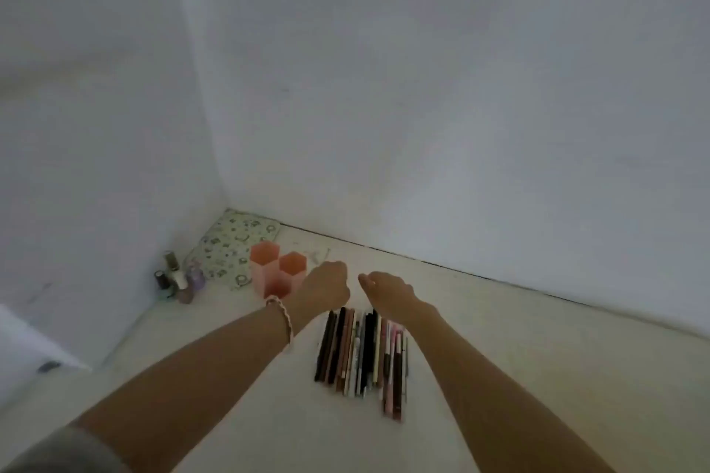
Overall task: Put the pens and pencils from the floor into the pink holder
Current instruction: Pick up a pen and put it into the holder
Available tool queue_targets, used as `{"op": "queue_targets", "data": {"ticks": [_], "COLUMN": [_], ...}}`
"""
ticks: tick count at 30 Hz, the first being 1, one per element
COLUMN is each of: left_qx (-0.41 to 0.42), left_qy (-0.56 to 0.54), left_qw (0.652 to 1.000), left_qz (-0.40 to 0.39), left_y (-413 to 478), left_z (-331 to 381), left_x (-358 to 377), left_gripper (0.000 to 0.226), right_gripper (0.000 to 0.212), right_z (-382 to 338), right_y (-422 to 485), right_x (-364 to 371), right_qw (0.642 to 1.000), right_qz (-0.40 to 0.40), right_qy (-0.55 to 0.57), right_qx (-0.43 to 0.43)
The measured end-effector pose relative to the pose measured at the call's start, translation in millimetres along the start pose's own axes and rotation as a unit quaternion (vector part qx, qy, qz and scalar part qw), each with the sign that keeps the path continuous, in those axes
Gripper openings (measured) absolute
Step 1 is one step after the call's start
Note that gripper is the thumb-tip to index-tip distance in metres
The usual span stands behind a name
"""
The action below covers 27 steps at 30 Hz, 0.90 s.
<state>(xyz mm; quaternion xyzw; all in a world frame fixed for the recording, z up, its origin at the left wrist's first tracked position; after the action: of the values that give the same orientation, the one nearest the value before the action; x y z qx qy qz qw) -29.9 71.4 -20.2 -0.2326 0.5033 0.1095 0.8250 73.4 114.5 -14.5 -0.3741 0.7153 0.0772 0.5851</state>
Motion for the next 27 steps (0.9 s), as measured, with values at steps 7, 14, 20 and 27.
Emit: {"op": "queue_targets", "data": {"ticks": [7, 14, 20, 27], "left_qx": [-0.059, -0.136, -0.164, -0.126], "left_qy": [0.036, -0.006, -0.037, -0.119], "left_qw": [0.997, 0.991, 0.986, 0.984], "left_qz": [-0.02, -0.019, -0.022, 0.046], "left_y": [14.6, 22.0, 25.7, 22.4], "left_z": [-52.4, -74.4, -72.3, -59.0], "left_x": [66.0, 99.8, 108.5, 72.0], "left_gripper": [0.025, 0.022, 0.019, 0.015], "right_gripper": [0.031, 0.033, 0.03, 0.03], "right_z": [12.1, 25.6, 41.9, 39.1], "right_y": [38.0, 59.0, 65.5, 69.2], "right_x": [28.9, 40.0, 57.5, 64.9], "right_qw": [0.995, 0.987, 0.979, 0.976], "right_qz": [0.041, 0.062, 0.058, 0.066], "right_qy": [0.089, 0.145, 0.191, 0.205], "right_qx": [-0.023, -0.045, -0.034, -0.031]}}
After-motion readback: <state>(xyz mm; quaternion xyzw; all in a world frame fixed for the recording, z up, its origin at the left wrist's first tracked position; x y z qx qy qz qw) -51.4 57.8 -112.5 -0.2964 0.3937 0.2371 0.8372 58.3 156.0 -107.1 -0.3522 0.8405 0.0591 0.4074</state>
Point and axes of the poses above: each hand's wrist, its own y-axis towards the middle knuckle, its own x-axis out of the palm, z = x × y, the point moved 8 cm from there along y, towards the middle knuckle, and after that the axes turned 3 degrees about -x, right-handed, at the moved point
